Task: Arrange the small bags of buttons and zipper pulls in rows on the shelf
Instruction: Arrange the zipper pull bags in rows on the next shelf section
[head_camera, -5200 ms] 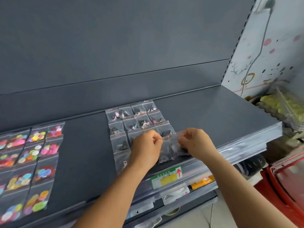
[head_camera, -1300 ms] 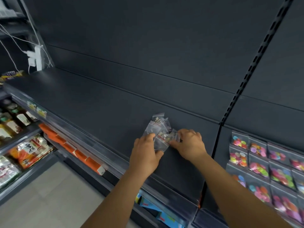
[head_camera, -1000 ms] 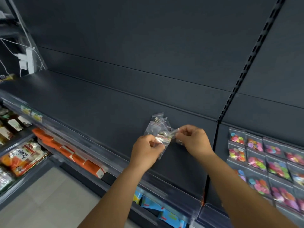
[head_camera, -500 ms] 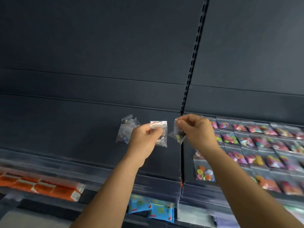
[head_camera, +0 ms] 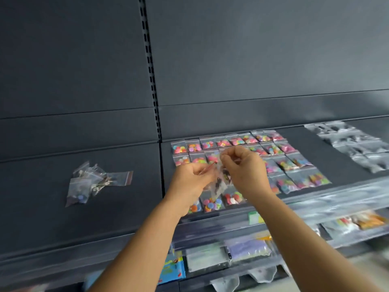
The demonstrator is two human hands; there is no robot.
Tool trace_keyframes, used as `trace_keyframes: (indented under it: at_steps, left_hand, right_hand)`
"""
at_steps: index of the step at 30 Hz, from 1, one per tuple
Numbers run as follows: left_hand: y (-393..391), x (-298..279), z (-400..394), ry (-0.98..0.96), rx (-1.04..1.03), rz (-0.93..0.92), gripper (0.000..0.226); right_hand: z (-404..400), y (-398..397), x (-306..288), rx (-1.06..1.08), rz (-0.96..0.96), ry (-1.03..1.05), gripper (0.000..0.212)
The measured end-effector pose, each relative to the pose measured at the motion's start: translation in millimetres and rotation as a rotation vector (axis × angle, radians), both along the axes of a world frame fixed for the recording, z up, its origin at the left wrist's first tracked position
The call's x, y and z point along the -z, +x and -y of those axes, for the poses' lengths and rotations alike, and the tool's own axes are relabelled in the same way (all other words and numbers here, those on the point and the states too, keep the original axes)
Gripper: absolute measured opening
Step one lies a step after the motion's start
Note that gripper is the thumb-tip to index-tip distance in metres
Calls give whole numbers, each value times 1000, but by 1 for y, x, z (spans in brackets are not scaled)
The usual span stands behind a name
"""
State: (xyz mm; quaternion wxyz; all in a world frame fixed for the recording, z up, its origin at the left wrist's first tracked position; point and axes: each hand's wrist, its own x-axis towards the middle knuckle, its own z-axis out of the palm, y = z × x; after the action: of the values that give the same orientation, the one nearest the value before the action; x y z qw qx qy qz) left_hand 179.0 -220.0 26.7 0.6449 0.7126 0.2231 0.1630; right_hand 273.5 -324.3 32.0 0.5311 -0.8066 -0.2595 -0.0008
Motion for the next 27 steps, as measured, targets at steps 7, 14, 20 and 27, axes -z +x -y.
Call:
trace_keyframes:
  at_steps: [7,14,20,27]
  left_hand:
    - [54,-2,73,23,64,-3,7]
    - [117,-14,168,16,91,2,10]
    - [166,-20,246,38,105,45,5]
    - [217,-19,321,49,178,54,2]
  right_hand:
    - [92,45,-8,108,-67,56,18]
    - [194,94,-18,89,-312,320,9]
    - [278,130,-26,14,-561,406,10]
    - [358,168,-22,99,-661,558,8]
